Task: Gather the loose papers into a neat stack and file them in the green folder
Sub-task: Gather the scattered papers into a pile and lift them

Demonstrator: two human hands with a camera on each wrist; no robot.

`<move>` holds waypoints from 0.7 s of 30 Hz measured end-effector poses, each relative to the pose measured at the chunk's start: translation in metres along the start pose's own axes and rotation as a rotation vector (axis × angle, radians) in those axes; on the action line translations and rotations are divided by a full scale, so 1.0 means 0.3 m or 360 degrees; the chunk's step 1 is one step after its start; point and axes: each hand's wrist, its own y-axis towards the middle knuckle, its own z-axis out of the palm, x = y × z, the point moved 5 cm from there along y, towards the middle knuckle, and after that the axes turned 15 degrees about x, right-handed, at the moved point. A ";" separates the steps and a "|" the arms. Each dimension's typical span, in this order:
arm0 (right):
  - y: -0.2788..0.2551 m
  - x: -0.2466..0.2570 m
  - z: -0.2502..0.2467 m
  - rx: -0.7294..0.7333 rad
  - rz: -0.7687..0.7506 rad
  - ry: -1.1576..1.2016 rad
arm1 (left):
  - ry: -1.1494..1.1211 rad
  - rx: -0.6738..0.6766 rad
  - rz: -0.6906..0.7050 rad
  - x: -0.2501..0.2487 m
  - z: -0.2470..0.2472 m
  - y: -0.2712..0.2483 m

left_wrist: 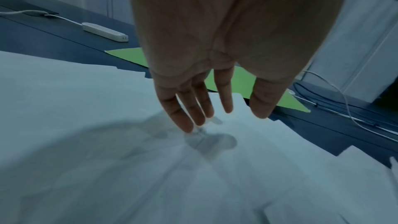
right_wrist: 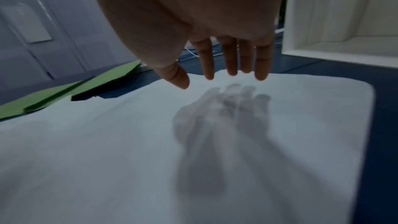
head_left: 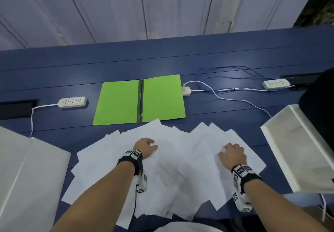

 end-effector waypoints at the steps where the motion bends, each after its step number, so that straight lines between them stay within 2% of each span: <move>1: -0.005 -0.028 -0.004 -0.0036 0.0128 -0.0005 | 0.0012 -0.0007 -0.0044 0.012 -0.010 -0.002; 4: -0.015 -0.152 -0.017 -0.0100 0.0587 0.0184 | -0.0012 -0.0045 -0.0202 0.075 -0.036 0.003; 6: -0.017 -0.208 -0.019 -0.0112 0.0811 0.0392 | -0.0055 -0.0044 -0.0279 0.102 -0.043 0.009; 10: -0.008 -0.262 -0.004 -0.0111 0.0985 0.0670 | -0.0119 -0.0085 -0.0279 0.100 -0.054 0.017; 13: -0.005 -0.261 0.003 0.0027 0.0976 0.0647 | -0.0213 -0.0212 -0.0307 0.162 -0.108 -0.011; 16: 0.014 -0.228 0.016 0.0066 0.0867 0.0525 | -0.0215 -0.0200 -0.0366 0.262 -0.126 -0.048; 21: 0.047 -0.095 0.048 0.0094 0.0534 0.0317 | -0.0234 -0.0135 -0.0214 0.187 -0.036 -0.055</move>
